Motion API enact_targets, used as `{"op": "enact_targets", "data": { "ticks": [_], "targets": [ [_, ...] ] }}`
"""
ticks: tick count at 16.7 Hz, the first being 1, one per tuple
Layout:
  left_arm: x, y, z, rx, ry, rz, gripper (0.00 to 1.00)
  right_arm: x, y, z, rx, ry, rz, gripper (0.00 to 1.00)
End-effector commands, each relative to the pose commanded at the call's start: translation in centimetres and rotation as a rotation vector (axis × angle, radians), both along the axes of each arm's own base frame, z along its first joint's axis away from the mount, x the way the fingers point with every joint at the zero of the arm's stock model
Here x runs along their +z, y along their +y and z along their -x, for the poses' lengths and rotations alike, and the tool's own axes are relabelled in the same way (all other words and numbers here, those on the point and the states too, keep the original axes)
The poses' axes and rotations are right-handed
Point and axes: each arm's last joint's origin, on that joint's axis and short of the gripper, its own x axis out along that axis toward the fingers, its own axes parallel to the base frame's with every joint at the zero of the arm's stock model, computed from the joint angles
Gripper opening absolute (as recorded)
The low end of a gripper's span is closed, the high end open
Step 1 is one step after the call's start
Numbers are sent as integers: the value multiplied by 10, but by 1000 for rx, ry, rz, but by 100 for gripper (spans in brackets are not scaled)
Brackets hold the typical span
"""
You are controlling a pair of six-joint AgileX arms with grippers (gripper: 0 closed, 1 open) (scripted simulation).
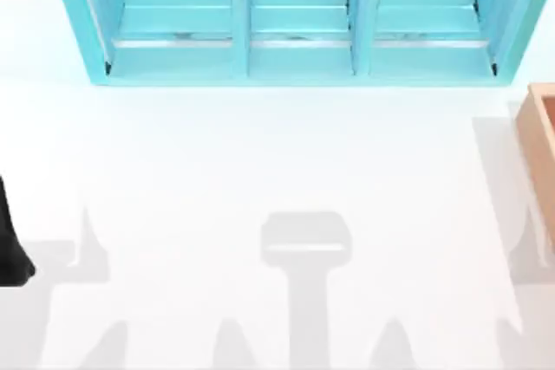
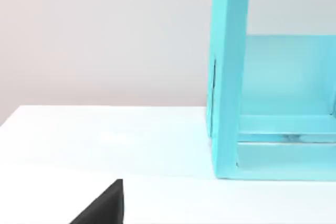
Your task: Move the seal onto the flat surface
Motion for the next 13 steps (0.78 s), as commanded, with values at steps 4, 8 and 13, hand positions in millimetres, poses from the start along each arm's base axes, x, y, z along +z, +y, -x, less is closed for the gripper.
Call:
{"op": "enact_targets", "data": {
  "ticks": [4, 8, 13],
  "targets": [
    [0, 0, 0, 0, 0, 0, 100, 3, -1, 0, -10, 31, 6, 100],
    [0, 0, 0, 0, 0, 0, 100, 24, -6, -6, -50, 204, 39, 100],
    [0, 0, 0, 0, 0, 0, 100, 57, -17, -31, -98, 565, 83, 100]
  ]
}}
